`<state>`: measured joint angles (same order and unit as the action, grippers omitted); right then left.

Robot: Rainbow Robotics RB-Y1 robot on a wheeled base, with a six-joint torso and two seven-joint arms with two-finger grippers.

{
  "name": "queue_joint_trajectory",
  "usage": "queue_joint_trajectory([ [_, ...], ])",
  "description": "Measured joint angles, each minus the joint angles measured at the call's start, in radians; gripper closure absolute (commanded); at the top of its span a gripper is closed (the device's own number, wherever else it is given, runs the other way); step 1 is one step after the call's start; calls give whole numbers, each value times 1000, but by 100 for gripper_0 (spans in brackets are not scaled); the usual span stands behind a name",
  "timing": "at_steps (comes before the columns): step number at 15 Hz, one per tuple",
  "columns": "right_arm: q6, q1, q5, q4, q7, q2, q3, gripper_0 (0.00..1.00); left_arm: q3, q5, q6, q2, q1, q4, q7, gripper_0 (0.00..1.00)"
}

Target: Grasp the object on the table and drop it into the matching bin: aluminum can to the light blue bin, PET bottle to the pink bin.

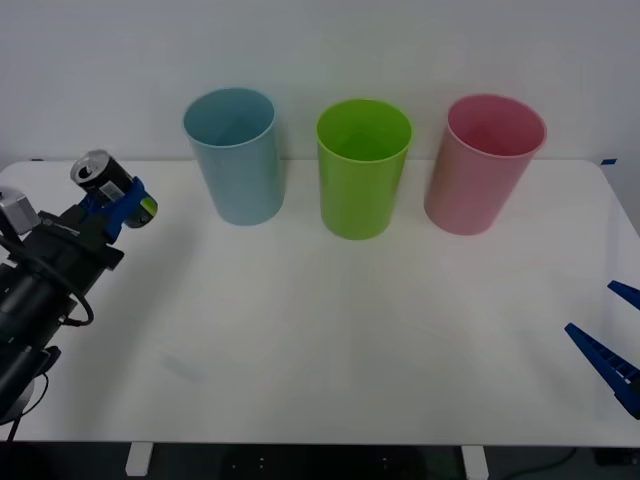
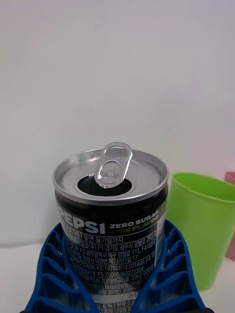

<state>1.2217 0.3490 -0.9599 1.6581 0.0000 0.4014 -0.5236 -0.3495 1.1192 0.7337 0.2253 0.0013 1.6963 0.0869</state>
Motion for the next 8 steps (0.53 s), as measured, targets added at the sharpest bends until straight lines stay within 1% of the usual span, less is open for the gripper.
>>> queue_joint_trajectory([
  [2, 0, 0, 0, 0, 0, 0, 0, 0, -1, 20, -34, -1, -26, 24, 50, 98],
  [4, 0, 0, 0, 0, 0, 0, 0, 0, -6, 46, -65, 0, -69, 26, 75, 97],
  [8, 0, 0, 0, 0, 0, 0, 0, 0, 33, 103, -191, 0, -153, 24, 101, 97],
])
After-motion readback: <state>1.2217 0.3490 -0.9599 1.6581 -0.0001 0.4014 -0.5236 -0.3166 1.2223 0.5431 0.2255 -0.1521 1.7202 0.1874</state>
